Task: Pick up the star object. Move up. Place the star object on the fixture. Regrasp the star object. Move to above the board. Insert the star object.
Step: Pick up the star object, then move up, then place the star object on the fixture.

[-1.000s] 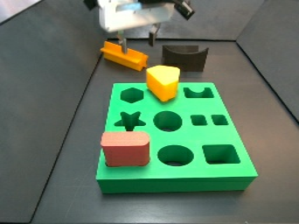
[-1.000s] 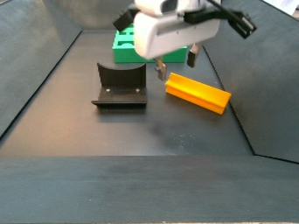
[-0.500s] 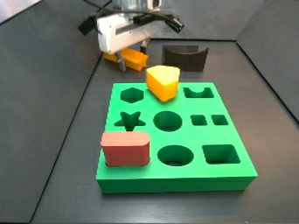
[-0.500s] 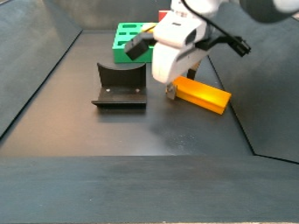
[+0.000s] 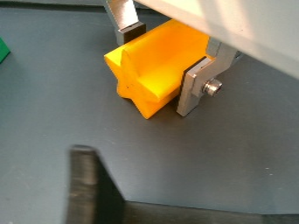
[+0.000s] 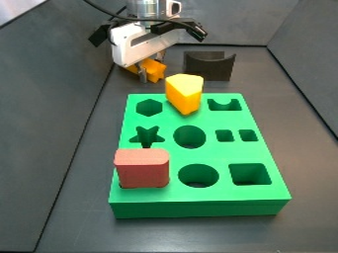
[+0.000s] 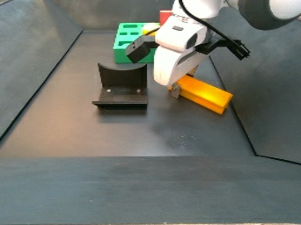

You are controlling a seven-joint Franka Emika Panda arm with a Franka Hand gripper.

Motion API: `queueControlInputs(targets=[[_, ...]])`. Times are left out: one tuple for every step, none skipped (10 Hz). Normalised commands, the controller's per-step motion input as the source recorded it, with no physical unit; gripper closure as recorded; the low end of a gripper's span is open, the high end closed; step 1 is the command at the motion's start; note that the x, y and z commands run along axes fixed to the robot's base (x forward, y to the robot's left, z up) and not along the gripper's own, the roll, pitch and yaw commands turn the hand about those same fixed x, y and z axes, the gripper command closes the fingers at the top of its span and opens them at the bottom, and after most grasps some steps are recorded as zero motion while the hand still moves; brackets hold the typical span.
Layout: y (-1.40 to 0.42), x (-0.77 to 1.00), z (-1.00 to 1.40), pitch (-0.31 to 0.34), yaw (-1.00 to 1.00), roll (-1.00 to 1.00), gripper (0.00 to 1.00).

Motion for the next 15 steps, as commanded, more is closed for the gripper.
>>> queueControlInputs(targets=[[0.00, 0.00, 0.00, 0.000, 0.00, 0.00, 1.00], [0.00, 0.00, 0.00, 0.000, 0.00, 0.00, 1.00], [0.00, 0.00, 0.00, 0.000, 0.00, 0.00, 1.00], [0.00, 0.00, 0.00, 0.000, 0.00, 0.00, 1.00], [0.00, 0.00, 0.00, 0.000, 0.00, 0.00, 1.00], [0.00, 0.00, 0.00, 0.000, 0.00, 0.00, 1.00], [0.00, 0.00, 0.00, 0.000, 0.00, 0.00, 1.00], [0.00, 0.00, 0.83, 0.000, 0.00, 0.00, 1.00], [-0.02, -0.02, 0.80, 0.015, -0.01, 0.00, 1.00], [-0.02, -0.03, 0.74, 0.026, -0.01, 0.00, 1.00], [-0.02, -0.02, 0.62, 0.035, -0.01, -0.01, 1.00], [-0.01, -0.01, 0.44, 0.045, 0.00, -0.01, 1.00], [-0.01, -0.01, 0.29, 0.048, 0.00, -0.01, 1.00], [0.00, 0.00, 1.00, 0.000, 0.00, 0.00, 1.00], [0.00, 0.00, 1.00, 0.000, 0.00, 0.00, 1.00]])
